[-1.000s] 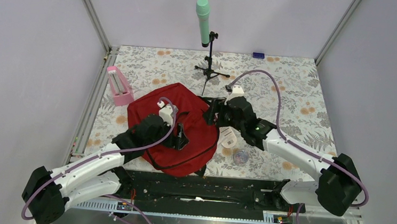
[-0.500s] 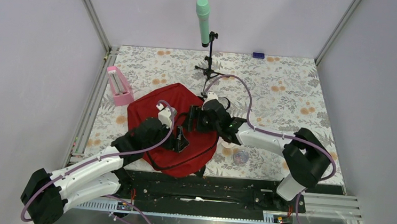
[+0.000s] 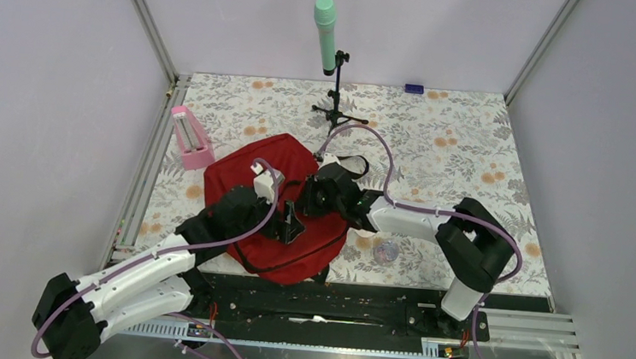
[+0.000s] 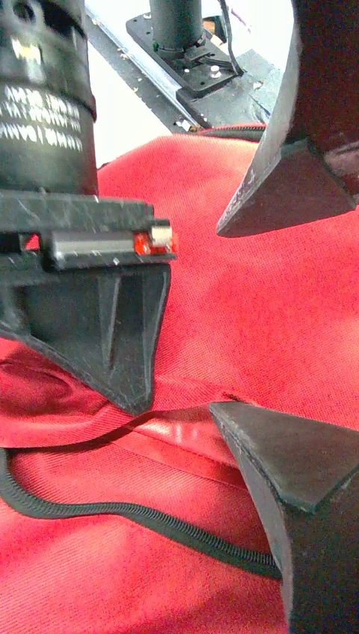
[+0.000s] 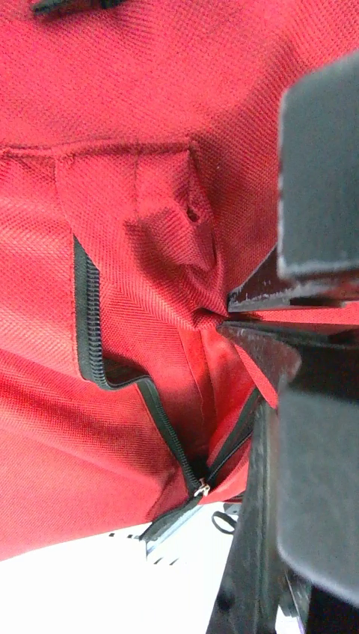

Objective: Pack the student bag
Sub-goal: Unzip the student bag at the center of the board.

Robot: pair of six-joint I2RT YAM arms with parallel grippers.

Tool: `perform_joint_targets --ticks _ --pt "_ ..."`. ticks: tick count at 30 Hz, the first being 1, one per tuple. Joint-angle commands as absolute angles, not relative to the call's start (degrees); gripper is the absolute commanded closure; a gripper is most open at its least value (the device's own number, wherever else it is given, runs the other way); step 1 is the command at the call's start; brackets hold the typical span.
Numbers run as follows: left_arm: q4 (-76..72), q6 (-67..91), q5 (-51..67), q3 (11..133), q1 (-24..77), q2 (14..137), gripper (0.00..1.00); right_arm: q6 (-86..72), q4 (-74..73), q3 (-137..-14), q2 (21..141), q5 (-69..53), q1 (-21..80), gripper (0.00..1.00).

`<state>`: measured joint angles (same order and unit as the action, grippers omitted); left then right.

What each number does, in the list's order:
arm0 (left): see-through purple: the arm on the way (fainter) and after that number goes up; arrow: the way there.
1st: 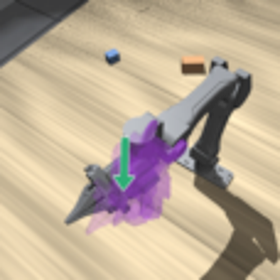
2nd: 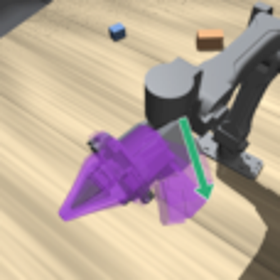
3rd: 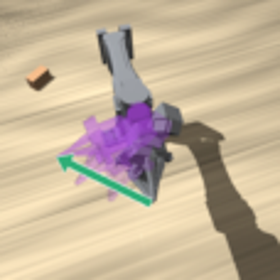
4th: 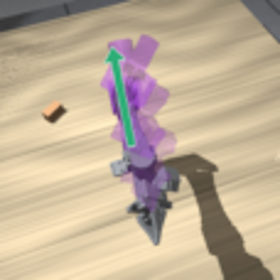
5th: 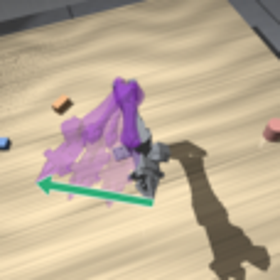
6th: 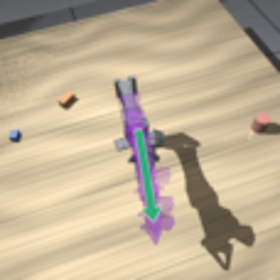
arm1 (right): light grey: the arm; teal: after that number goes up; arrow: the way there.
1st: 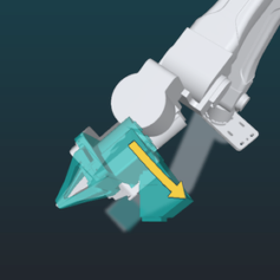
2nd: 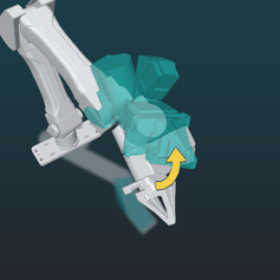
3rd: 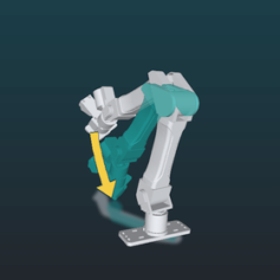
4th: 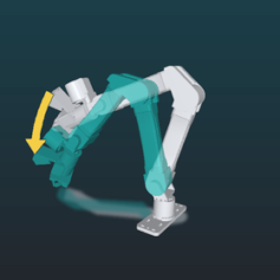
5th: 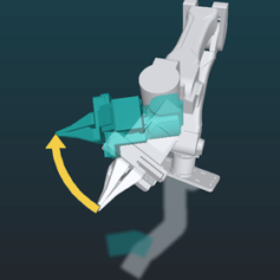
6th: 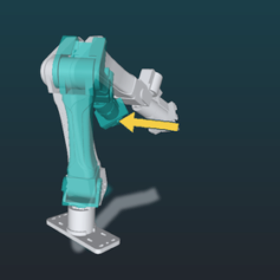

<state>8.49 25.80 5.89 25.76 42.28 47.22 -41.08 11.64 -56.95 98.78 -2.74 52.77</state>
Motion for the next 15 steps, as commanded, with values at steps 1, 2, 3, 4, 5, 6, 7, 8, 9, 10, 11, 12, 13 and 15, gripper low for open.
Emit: perform_joint_targets --ticks 1,2,3,4,5,6,7,8,9,10,11,12,13,15 --pt "10.5 22.4 7.3 33.7 42.8 46.0 0.19 -41.0 13.7 -57.5 99.8 -2.8 53.1 1.00" --pt "12.8 21.5 4.9 35.5 42.8 46.4 0.17 -41.0 13.7 -57.2 99.8 -2.8 53.1 1.00" --pt "15.6 20.5 1.1 37.7 42.7 47.0 0.16 -41.0 14.0 -56.8 99.7 -2.8 53.1 1.00" --pt "18.1 19.3 -2.0 39.9 42.4 47.7 0.14 -41.0 14.3 -56.1 99.6 -2.8 53.1 1.00" --pt "20.7 18.0 -4.7 41.7 41.9 48.6 0.13 -41.1 14.5 -55.7 99.4 -2.7 53.1 1.00" --pt "22.9 16.9 -6.7 43.5 41.1 49.6 0.12 -41.1 14.7 -55.2 99.2 -2.7 53.1 1.00" --pt "24.6 15.9 -7.8 45.5 40.0 50.7 0.12 -41.1 14.9 -54.8 99.0 -2.6 53.1 1.00" --pt "26.0 15.0 -8.0 46.7 38.3 52.1 0.12 -41.2 15.0 -54.4 98.9 -2.6 53.1 1.00" --pt "27.3 14.3 -8.1 47.8 36.8 53.4 0.12 -41.2 15.2 -54.1 98.7 -2.6 53.1 1.00" --pt "27.9 13.6 -7.9 48.6 35.3 55.1 0.12 -41.2 15.4 -53.9 98.6 -2.6 53.1 1.00" --pt "28.1 12.9 -7.9 49.3 34.3 56.7 0.12 -41.2 15.6 -53.7 98.4 -2.6 53.1 1.00" --pt "28.3 12.4 -8.4 50.2 33.9 58.4 0.12 -41.2 15.8 -53.6 98.3 -2.6 53.1 1.00" --pt "28.4 11.9 -9.0 50.9 33.8 60.3 0.12 -41.2 15.9 -53.5 98.2 -2.6 53.1 1.00" --pt "28.4 11.0 -8.9 52.6 33.8 63.9 0.12 -41.2 16.0 -53.3 97.9 -2.6 53.1 1.00"
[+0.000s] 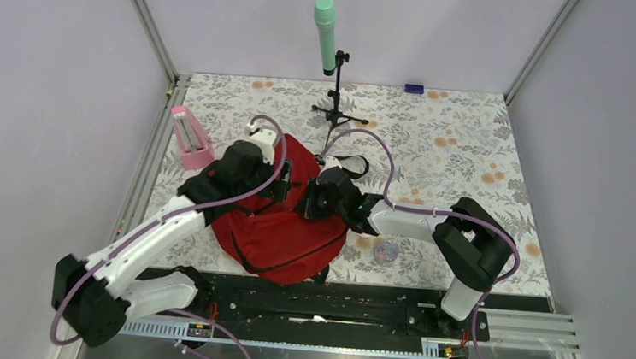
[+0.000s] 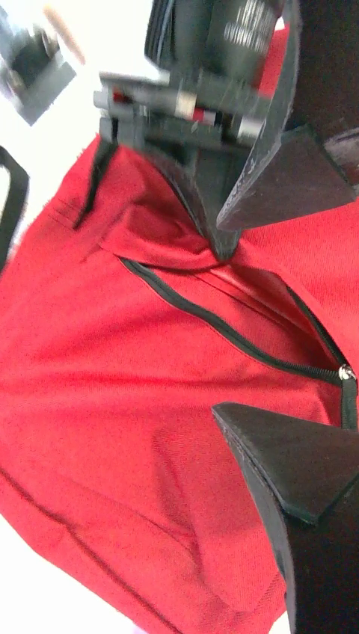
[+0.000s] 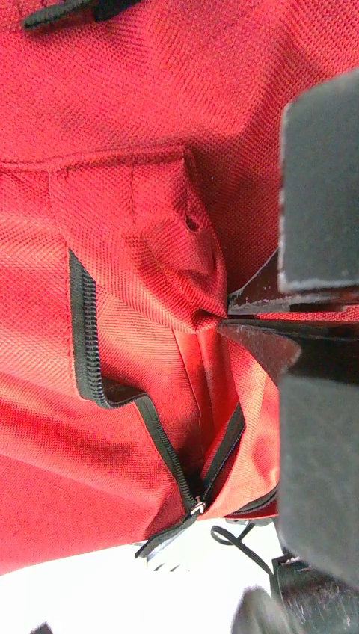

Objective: Pack the student bag
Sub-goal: Unzip the student bag at the center of the board.

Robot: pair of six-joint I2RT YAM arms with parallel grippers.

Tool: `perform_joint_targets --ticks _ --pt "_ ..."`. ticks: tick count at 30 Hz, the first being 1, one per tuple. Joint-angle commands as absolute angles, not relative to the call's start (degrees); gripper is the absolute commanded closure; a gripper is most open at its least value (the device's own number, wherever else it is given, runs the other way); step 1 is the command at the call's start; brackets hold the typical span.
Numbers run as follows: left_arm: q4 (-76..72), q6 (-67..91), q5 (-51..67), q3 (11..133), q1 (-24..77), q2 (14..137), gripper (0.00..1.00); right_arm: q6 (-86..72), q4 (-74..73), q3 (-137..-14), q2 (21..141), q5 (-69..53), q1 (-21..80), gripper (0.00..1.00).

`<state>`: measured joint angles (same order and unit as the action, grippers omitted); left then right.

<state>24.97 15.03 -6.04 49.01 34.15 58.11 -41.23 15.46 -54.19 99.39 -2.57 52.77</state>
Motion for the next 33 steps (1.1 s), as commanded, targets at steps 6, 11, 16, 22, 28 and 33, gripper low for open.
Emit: perform_joint_targets --ticks 6,11,16,22,28,33 --pt "27.9 8.0 -9.2 56.6 33.8 74.4 0.12 -41.4 16.8 -52.5 97.2 -2.9 53.1 1.00" --pt "26.7 7.1 -9.6 57.5 33.8 77.7 0.12 -41.5 17.4 -52.4 96.9 -3.1 53.1 1.00" --pt "26.7 5.5 -17.5 56.8 35.3 79.6 0.12 -41.5 17.9 -52.4 97.1 -3.4 53.1 1.00" --pt "27.7 3.5 -27.5 57.5 38.5 82.5 0.14 -41.7 18.5 -52.6 97.6 -3.9 53.1 1.00" --pt "28.0 0.7 -37.9 58.2 39.5 80.1 0.18 -41.7 18.8 -52.1 97.3 -3.7 53.1 1.00" --pt "27.0 -4.7 -47.3 59.5 39.5 78.7 0.20 -41.7 18.9 -52.1 97.5 -3.9 53.1 1.00"
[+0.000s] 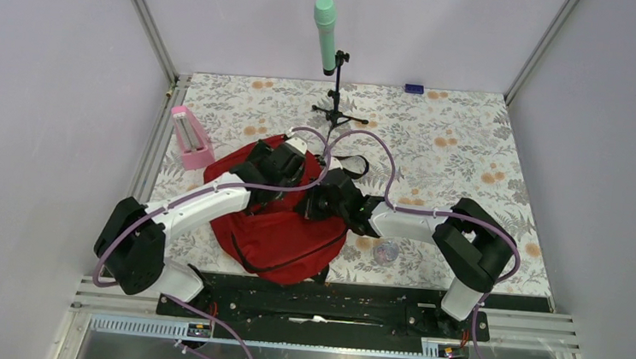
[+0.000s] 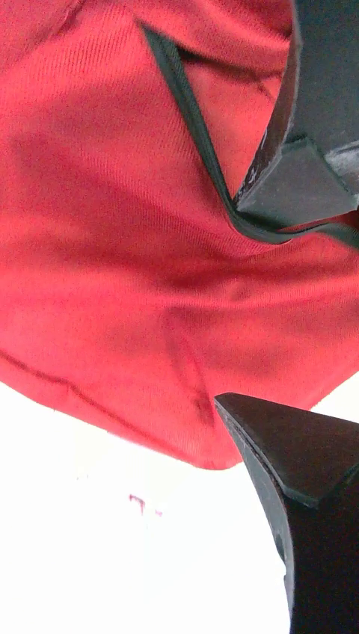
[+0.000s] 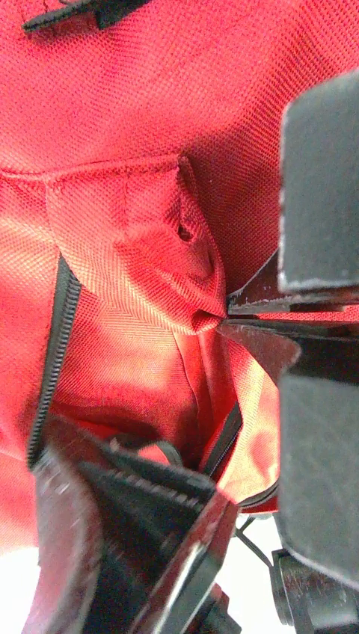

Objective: Pack the student bag
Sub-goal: Unzip the student bag at the center of the board.

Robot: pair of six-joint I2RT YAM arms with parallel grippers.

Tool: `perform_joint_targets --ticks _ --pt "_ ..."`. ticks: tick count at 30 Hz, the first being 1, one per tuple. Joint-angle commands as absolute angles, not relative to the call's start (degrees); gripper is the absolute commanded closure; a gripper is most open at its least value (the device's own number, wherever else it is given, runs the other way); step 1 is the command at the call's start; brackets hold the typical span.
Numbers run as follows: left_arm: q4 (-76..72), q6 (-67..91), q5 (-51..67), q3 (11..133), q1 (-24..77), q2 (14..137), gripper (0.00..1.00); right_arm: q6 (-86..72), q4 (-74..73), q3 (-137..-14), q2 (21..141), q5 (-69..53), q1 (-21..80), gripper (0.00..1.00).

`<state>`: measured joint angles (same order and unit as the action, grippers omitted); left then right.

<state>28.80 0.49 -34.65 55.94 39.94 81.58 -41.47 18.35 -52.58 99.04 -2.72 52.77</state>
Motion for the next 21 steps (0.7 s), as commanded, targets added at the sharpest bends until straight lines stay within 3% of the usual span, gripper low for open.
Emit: perform_joint_targets --ticks 1,4,11,18,21 --pt "26.5 -5.6 -48.5 59.6 39.4 78.5 0.20 -41.8 18.8 -52.0 97.4 -3.9 53.1 1.00" --pt "26.3 -6.3 -49.2 60.4 38.6 78.0 0.23 -41.7 18.8 -51.8 97.1 -3.6 53.1 1.00" --pt "26.1 -1.5 -35.4 59.0 37.9 73.7 0.53 -41.7 18.8 -51.5 96.9 -3.2 53.1 1.00" --pt "28.7 -0.2 -30.5 60.4 37.6 72.6 0.96 -41.6 18.3 -51.6 96.8 -2.4 53.1 1.00" --pt "28.7 -0.7 -32.2 63.5 37.7 70.1 1.00 -41.5 16.9 -51.9 97.1 -1.5 53.1 1.00"
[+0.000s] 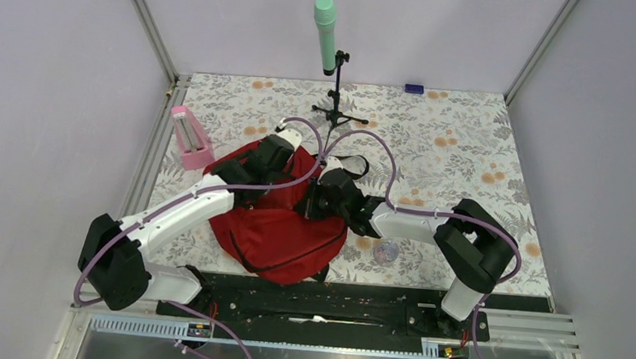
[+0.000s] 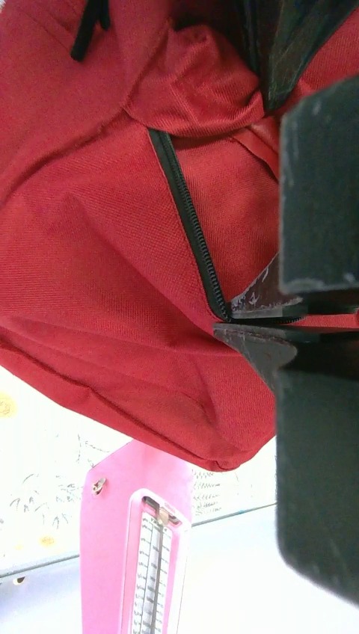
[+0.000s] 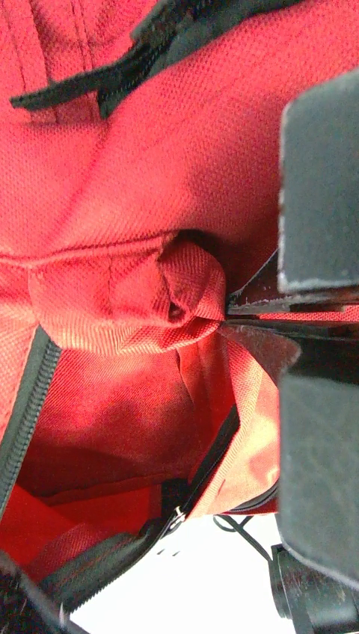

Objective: Pack the student bag
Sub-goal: Unzip the student bag at the center of the board.

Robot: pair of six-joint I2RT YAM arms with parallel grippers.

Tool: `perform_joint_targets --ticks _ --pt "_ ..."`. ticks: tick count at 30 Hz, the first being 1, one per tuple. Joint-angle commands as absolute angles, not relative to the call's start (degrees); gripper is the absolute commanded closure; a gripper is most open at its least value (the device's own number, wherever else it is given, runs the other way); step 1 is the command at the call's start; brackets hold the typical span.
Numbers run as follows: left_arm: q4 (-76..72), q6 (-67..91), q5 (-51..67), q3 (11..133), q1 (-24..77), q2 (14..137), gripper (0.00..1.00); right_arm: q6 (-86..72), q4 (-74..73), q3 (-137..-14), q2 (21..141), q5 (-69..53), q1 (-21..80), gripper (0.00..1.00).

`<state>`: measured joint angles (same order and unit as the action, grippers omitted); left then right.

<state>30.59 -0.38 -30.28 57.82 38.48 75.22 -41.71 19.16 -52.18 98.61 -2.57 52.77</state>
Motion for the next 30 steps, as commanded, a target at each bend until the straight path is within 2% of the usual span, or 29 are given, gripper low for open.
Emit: perform_joint_targets --ticks 1,8,18,19,22,23,25,27,30 --pt "28.2 -1.3 -32.9 64.4 37.7 69.1 1.00 -41.6 16.5 -51.9 97.2 -1.0 53.1 1.00" --pt "27.0 -5.1 -34.4 68.6 35.5 66.2 1.00 -42.7 15.7 -50.6 96.4 3.4 53.1 1.00" --pt "27.3 -2.6 -22.9 62.7 33.2 64.9 1.00 -40.2 17.5 -51.4 95.6 0.2 53.1 1.00" --pt "27.3 -2.5 -22.6 62.1 33.2 64.8 1.00 -39.4 17.5 -51.6 94.8 -1.0 53.1 0.94" --pt "26.4 -2.1 -20.3 60.3 33.2 64.0 1.00 -34.1 16.9 -52.1 89.4 -3.5 53.1 0.63" --pt "26.0 -1.9 -19.2 59.8 33.1 63.6 1.00 -32.7 15.3 -52.7 87.4 -3.3 53.1 0.50" --pt "25.8 -0.7 -17.0 59.3 32.8 63.3 1.00 -30.0 11.4 -53.9 83.4 -2.2 53.1 0.31" --pt "25.7 -0.2 -13.8 59.3 32.5 63.2 1.00 -27.7 7.9 -53.8 79.3 0.4 53.1 0.21" --pt "25.8 0.6 -10.9 59.3 32.3 63.7 1.00 -23.8 1.9 -52.3 73.3 7.0 53.0 0.12"
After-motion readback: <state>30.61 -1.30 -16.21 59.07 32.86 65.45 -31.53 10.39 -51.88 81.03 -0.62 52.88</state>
